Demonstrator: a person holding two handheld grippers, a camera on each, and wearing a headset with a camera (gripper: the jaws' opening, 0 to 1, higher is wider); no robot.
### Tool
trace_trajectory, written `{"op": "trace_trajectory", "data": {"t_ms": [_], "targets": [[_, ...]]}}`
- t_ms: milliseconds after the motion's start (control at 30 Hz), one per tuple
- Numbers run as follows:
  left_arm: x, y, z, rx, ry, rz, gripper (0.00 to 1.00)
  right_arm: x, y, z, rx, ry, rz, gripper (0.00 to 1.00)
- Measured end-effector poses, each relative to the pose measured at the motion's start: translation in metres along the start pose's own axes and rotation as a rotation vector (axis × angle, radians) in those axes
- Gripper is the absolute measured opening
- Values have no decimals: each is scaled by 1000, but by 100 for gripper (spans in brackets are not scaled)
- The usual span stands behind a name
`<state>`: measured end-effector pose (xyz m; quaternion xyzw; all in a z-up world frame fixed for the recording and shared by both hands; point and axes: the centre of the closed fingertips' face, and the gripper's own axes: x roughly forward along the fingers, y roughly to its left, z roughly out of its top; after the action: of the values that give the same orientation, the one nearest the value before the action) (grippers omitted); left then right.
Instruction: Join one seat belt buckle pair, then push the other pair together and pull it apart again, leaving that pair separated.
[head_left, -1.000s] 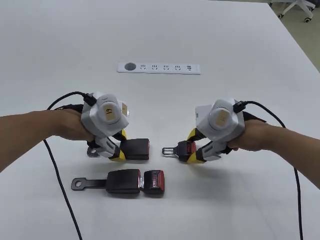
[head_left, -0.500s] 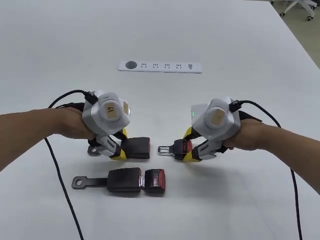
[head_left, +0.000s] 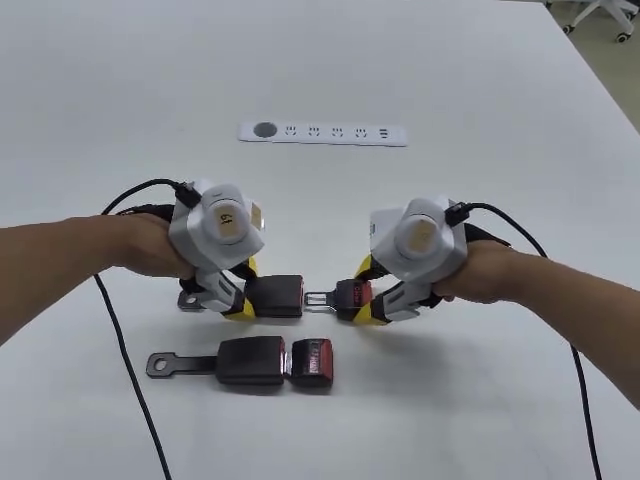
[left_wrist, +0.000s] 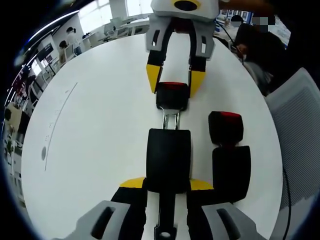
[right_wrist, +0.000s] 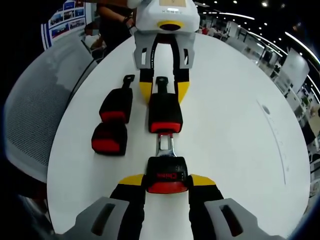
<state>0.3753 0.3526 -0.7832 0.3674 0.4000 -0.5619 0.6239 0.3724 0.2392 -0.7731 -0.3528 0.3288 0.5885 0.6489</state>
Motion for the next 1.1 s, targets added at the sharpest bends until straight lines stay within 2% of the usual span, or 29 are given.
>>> {"op": "trace_trajectory", "data": {"t_ms": [433,800,1100], "targets": [[-1,-2,2,10,-3,2,31,11,1,17,-17,-20,3,29],[-1,0,0,14,-10,13,31,10,2,15,-12,-21,-2,29],[-1,-3,2,23,-11,16,30,10,2,17,-10,-17,-8,27]]}}
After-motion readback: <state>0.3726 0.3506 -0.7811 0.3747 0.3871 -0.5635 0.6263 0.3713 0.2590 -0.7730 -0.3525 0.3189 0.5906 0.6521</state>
